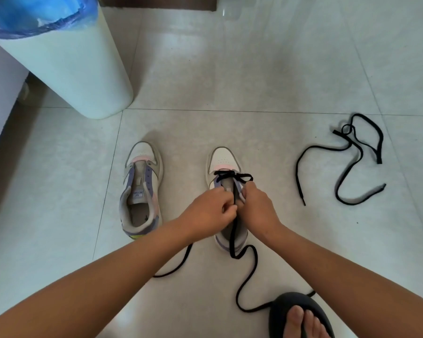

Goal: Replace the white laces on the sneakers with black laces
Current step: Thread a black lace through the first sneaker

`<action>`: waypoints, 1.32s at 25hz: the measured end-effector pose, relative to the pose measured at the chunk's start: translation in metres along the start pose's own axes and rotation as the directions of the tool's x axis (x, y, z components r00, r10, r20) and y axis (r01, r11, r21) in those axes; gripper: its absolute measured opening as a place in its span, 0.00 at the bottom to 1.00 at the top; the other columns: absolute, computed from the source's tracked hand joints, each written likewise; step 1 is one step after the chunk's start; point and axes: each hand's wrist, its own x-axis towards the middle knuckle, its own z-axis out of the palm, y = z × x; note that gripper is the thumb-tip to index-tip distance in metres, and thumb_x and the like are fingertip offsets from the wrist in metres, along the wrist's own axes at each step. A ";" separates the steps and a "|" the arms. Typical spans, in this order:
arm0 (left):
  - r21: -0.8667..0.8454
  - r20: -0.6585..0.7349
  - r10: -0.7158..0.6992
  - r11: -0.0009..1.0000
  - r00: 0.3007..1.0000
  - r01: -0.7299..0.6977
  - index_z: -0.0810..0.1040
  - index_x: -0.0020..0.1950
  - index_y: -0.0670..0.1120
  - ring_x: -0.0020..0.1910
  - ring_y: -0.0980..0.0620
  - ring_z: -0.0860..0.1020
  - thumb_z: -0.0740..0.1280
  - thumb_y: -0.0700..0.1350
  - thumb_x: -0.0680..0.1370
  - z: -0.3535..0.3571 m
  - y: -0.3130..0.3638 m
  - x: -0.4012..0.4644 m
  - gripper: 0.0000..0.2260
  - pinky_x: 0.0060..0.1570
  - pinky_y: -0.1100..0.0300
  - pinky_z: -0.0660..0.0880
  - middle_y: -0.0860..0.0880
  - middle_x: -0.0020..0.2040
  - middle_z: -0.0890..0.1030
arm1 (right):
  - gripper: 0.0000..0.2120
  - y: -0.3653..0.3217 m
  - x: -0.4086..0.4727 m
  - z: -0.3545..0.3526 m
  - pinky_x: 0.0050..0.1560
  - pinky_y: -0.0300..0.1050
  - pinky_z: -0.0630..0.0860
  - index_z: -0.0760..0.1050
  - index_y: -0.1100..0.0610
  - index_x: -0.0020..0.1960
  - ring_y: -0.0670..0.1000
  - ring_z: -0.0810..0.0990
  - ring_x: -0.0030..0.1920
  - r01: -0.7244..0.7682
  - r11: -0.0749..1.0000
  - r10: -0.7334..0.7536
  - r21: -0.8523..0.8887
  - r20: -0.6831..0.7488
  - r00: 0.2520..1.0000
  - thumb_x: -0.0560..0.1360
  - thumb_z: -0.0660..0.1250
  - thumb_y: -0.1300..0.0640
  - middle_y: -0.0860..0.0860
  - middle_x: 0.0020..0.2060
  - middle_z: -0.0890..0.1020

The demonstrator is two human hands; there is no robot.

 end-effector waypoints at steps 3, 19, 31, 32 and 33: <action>-0.047 0.009 0.036 0.998 0.999 -0.035 0.64 0.35 0.50 0.33 0.58 0.66 0.62 0.44 0.78 -0.001 0.002 -0.018 0.13 0.36 0.66 0.62 0.55 0.36 0.66 | 0.08 0.001 0.001 0.004 0.28 0.41 0.60 0.63 0.58 0.44 0.51 0.69 0.33 -0.040 0.999 0.040 -0.014 0.026 0.999 0.77 0.60 0.56 0.49 0.33 0.70; -0.061 0.016 -0.185 0.981 0.983 0.186 0.62 0.33 0.47 0.34 0.53 0.66 0.59 0.46 0.78 0.013 -0.002 -0.017 0.14 0.37 0.57 0.66 0.51 0.36 0.66 | 0.05 0.017 0.060 -0.029 0.46 0.48 0.72 0.76 0.58 0.49 0.53 0.76 0.46 0.358 0.907 -0.318 -0.223 0.196 0.928 0.76 0.65 0.58 0.53 0.44 0.80; 0.003 -0.015 -0.159 0.987 0.987 0.159 0.60 0.32 0.46 0.31 0.55 0.62 0.59 0.43 0.77 0.016 -0.001 -0.022 0.14 0.32 0.63 0.59 0.51 0.34 0.64 | 0.09 0.033 0.048 -0.036 0.44 0.27 0.69 0.80 0.58 0.49 0.45 0.76 0.43 0.363 0.931 -0.362 0.018 0.148 0.920 0.72 0.65 0.67 0.47 0.42 0.81; 0.005 -0.013 -0.160 0.987 0.987 0.160 0.60 0.32 0.46 0.31 0.55 0.62 0.59 0.43 0.77 0.016 -0.001 -0.022 0.14 0.32 0.63 0.60 0.51 0.34 0.64 | 0.06 0.029 0.047 -0.037 0.44 0.26 0.70 0.80 0.57 0.48 0.42 0.77 0.42 0.280 0.955 -0.294 0.097 0.197 0.935 0.74 0.66 0.64 0.46 0.41 0.81; 0.009 -0.009 -0.161 0.987 0.987 0.161 0.60 0.32 0.46 0.31 0.55 0.62 0.59 0.44 0.77 0.016 -0.001 -0.022 0.14 0.32 0.62 0.60 0.51 0.34 0.64 | 0.03 0.027 0.047 -0.038 0.44 0.28 0.71 0.79 0.56 0.47 0.42 0.78 0.41 0.193 0.972 -0.222 0.137 0.247 0.943 0.75 0.67 0.60 0.45 0.40 0.81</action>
